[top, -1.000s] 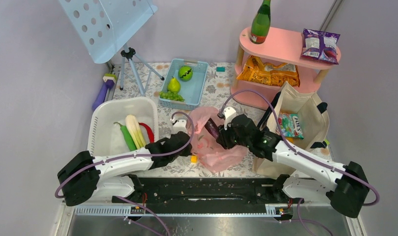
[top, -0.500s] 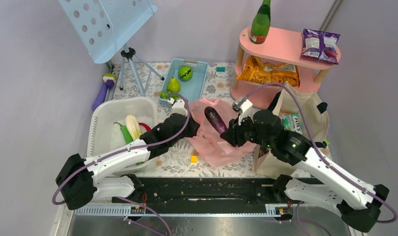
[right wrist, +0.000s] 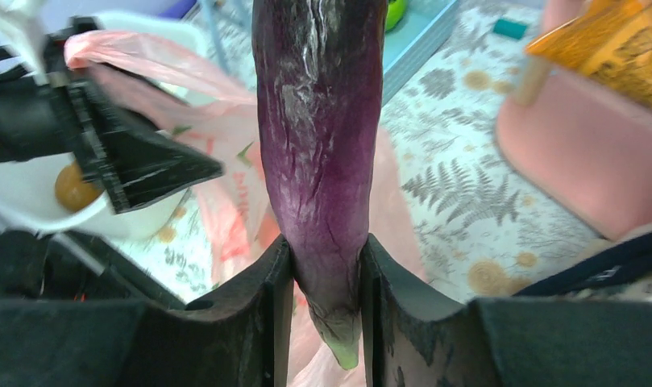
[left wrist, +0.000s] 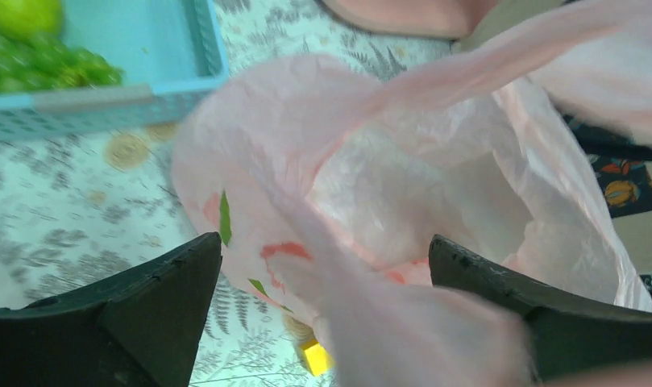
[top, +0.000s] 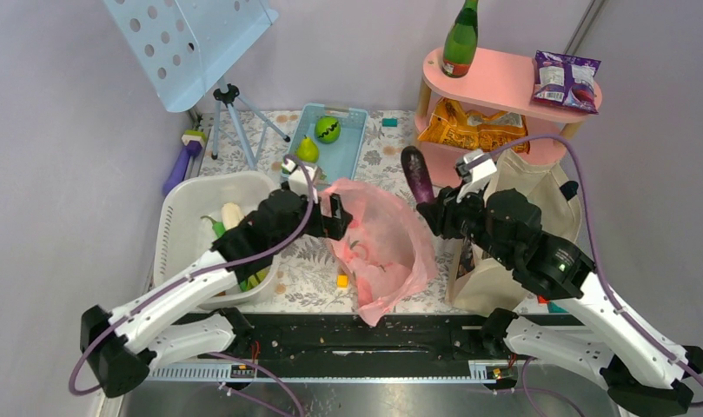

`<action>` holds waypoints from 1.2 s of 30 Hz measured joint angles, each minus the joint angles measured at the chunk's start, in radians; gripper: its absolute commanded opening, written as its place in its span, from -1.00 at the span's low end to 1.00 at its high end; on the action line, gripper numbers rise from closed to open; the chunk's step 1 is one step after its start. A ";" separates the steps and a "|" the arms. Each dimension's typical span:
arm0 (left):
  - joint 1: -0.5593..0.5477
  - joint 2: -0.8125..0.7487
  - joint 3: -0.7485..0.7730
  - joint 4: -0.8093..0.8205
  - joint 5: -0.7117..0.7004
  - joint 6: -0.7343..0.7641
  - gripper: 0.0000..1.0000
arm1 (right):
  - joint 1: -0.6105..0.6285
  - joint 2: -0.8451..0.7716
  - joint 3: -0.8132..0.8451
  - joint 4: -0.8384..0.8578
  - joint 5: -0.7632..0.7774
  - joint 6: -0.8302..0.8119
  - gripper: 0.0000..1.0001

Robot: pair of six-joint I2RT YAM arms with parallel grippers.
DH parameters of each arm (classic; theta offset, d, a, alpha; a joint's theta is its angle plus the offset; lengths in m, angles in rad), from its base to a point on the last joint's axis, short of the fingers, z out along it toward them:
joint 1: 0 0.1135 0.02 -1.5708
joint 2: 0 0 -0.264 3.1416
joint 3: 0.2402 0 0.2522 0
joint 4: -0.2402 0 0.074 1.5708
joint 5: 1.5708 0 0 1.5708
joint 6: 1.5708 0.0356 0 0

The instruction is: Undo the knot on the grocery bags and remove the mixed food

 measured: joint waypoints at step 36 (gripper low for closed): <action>0.541 -0.291 0.307 -0.360 0.427 0.268 0.98 | 0.122 0.777 0.596 0.108 -0.118 0.095 -1.00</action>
